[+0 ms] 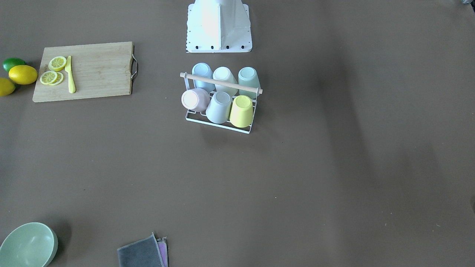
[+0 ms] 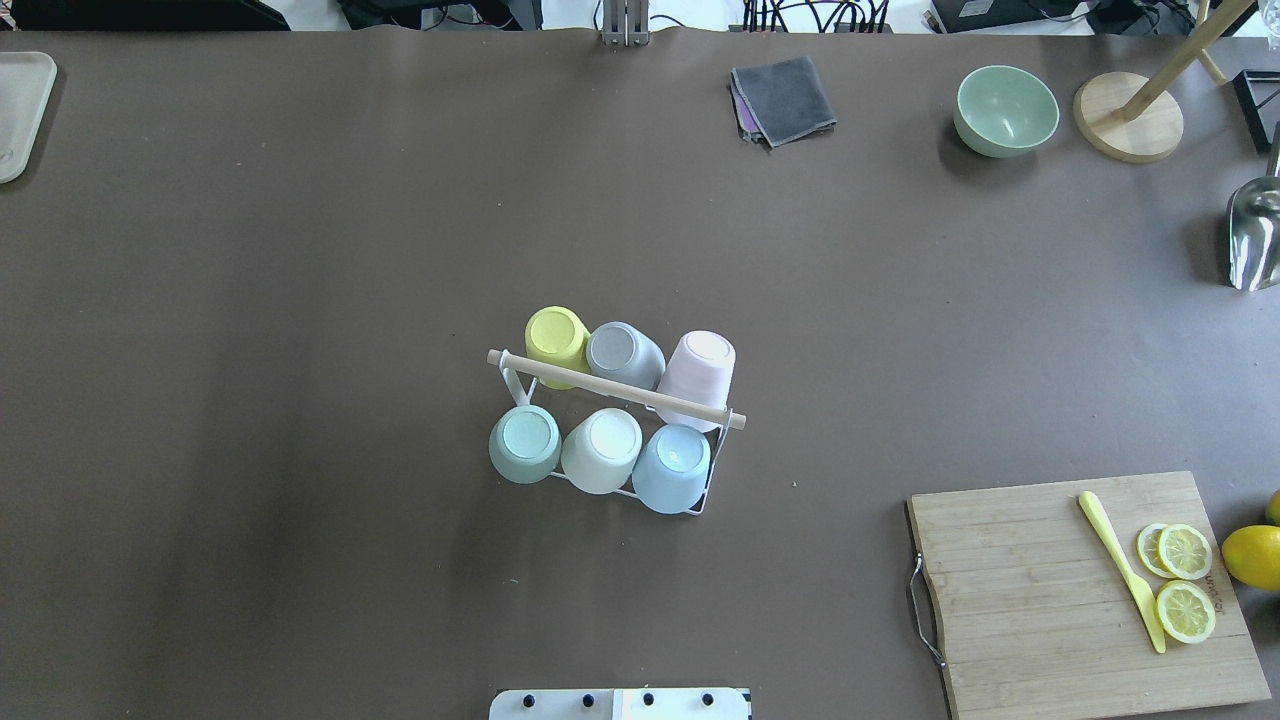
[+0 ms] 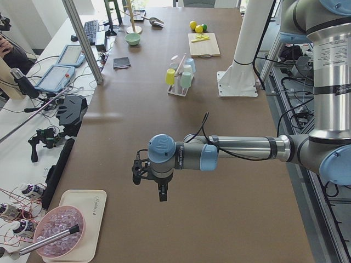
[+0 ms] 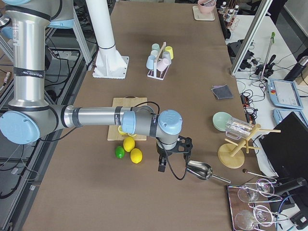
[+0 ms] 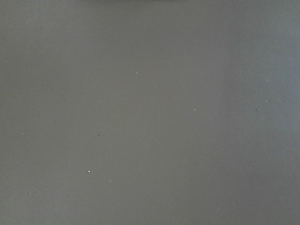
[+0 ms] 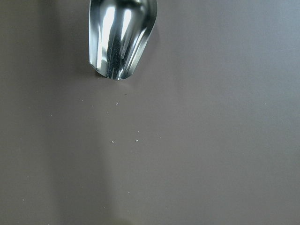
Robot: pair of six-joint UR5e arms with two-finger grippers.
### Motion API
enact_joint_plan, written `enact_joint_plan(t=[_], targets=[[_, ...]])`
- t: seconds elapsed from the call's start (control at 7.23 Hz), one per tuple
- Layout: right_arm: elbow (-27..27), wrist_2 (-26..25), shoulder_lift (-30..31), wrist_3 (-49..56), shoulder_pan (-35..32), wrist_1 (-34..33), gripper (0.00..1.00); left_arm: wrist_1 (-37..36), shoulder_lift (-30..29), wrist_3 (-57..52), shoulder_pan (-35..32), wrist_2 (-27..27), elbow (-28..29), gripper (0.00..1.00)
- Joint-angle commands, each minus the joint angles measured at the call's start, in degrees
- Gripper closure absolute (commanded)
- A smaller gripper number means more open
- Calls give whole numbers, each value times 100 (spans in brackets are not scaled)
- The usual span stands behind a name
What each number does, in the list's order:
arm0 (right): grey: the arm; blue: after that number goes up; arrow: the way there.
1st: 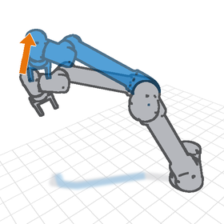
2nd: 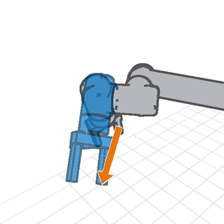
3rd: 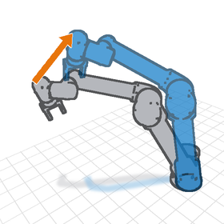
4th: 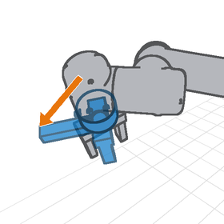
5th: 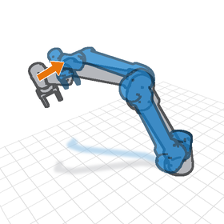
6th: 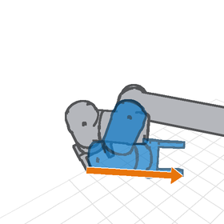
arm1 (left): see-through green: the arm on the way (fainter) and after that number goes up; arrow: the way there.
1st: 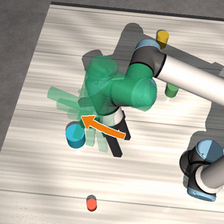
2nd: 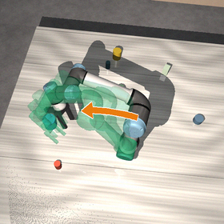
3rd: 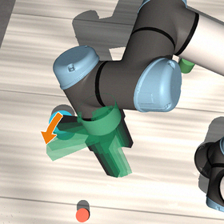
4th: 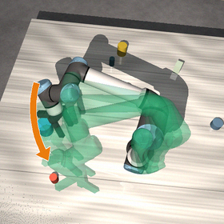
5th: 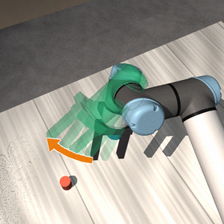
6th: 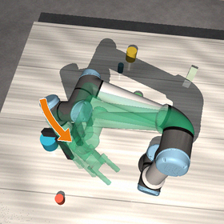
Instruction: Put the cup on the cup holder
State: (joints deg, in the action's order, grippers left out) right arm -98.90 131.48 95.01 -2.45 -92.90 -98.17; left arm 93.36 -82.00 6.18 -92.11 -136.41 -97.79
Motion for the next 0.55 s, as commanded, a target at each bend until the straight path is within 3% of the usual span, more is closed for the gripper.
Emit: enact_joint_plan(t=[0.0, 0.41], targets=[[3, 9, 0, -10, 0, 9, 0, 6, -26, -3, 0, 1, -12, 2], [29, 9, 9, -10, 0, 79, 0, 6, -18, -3, -9, -8, -91, 2]])
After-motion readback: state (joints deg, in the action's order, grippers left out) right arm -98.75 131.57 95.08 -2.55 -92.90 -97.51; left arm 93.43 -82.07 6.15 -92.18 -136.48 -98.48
